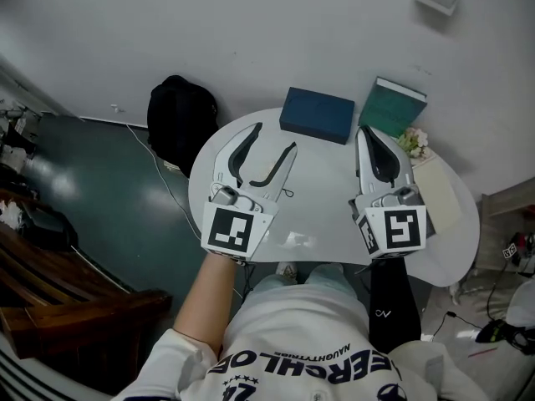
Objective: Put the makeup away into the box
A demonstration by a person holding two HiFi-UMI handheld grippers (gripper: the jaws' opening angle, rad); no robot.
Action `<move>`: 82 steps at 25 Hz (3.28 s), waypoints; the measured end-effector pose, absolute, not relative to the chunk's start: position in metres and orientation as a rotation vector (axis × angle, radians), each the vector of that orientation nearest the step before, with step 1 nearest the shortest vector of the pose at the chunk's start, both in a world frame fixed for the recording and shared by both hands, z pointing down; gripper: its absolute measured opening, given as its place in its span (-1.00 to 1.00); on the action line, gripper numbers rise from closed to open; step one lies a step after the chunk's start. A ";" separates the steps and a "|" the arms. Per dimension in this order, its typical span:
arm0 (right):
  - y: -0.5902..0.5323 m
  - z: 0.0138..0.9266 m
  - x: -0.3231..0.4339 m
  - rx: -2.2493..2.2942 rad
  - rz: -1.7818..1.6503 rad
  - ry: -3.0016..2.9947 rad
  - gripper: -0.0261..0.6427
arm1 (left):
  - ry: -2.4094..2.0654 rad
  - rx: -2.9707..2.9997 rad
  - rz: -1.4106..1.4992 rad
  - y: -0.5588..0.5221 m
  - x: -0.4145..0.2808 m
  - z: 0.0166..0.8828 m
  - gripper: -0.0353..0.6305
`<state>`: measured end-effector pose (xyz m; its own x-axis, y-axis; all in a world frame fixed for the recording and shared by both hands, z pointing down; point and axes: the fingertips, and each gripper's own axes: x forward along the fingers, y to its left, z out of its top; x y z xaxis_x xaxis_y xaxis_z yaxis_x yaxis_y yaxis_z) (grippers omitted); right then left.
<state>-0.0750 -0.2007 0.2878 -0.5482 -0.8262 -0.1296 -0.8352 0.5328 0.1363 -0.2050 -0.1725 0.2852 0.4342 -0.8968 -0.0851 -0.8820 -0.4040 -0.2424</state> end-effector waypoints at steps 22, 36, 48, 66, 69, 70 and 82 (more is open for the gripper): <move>-0.188 0.320 -0.066 -1.722 0.237 2.685 -0.83 | 1.112 -2.873 -0.875 -0.172 -0.228 0.550 -0.18; -0.196 0.345 -0.038 -1.847 0.193 2.710 -0.83 | 0.796 -2.886 -1.515 -0.188 -0.247 0.688 -0.18; -0.206 0.346 -0.046 -1.817 0.190 2.726 -0.83 | 0.704 -2.899 -1.522 -0.170 -0.238 0.687 -0.82; -0.207 0.323 -0.065 -1.764 0.261 2.690 -0.83 | 1.259 -2.725 -0.674 -0.225 -0.221 0.453 -0.82; -0.206 0.318 -0.069 -1.752 0.268 2.684 -0.83 | 1.355 -2.649 -0.509 -0.227 -0.226 0.409 -0.82; -0.205 0.316 -0.071 -1.743 0.266 2.680 -0.83 | 1.383 -2.623 -0.460 -0.225 -0.228 0.395 -0.82; -0.190 0.306 -0.087 -1.658 0.274 2.678 -0.83 | 1.588 -2.430 -0.137 -0.194 -0.252 0.309 -0.82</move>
<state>-0.0872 -0.1903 0.3058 -0.4497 -0.8901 -0.0738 -0.8866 0.4348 0.1575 -0.2516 -0.1939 0.3091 0.4066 -0.9123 -0.0497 -0.8903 -0.3834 -0.2458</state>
